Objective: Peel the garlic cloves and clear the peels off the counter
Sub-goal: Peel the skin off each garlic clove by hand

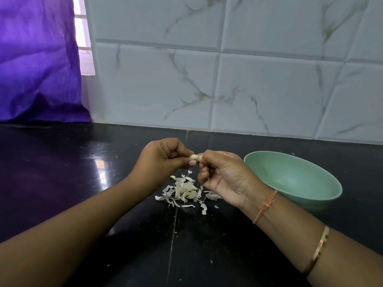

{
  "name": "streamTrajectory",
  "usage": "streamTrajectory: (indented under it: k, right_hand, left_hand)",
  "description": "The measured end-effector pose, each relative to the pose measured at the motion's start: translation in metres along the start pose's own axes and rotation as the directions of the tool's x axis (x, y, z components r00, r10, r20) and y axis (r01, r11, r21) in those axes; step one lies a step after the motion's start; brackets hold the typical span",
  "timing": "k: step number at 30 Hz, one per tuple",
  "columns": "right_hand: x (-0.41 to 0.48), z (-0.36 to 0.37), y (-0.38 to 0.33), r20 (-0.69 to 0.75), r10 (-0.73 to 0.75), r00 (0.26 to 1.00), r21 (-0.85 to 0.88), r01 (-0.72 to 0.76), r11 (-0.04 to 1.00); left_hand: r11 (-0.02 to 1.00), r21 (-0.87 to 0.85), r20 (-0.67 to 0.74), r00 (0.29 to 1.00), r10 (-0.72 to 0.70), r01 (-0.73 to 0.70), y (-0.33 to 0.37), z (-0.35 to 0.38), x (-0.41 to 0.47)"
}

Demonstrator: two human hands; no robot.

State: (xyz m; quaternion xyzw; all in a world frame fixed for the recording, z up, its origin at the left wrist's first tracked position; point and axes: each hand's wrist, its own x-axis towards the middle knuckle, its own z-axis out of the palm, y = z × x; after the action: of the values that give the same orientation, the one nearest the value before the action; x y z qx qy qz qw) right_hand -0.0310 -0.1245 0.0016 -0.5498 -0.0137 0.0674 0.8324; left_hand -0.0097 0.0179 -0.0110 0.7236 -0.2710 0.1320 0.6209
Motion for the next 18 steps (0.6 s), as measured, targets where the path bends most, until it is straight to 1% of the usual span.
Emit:
streamTrajectory:
  k: [6,10,14,18]
  right_hand:
    - [0.0000,0.0013,0.0019,0.001,-0.009,1.000,0.021,0.009,1.000]
    - [-0.0005,0.0027,0.0011,0.025,-0.026,0.999,0.017,0.026,1.000]
    - [-0.0006,0.0035,0.0007,0.037,-0.055,0.998,-0.006,0.055,0.998]
    - [-0.0010,0.0033,0.0008,0.019,-0.109,0.994,-0.059,0.110,0.992]
  left_hand:
    - [0.997,-0.070,-0.009,0.999,-0.043,0.042,0.0021,0.0013,-0.0003]
    - [0.974,-0.172,-0.007,0.988,-0.153,0.149,0.0029,0.0003,-0.0007]
    - [0.896,-0.331,0.040,0.953,-0.300,0.296,-0.0004,0.0008,-0.0016]
    - [0.770,-0.504,0.121,0.915,-0.386,0.391,-0.0028,0.0027,-0.0020]
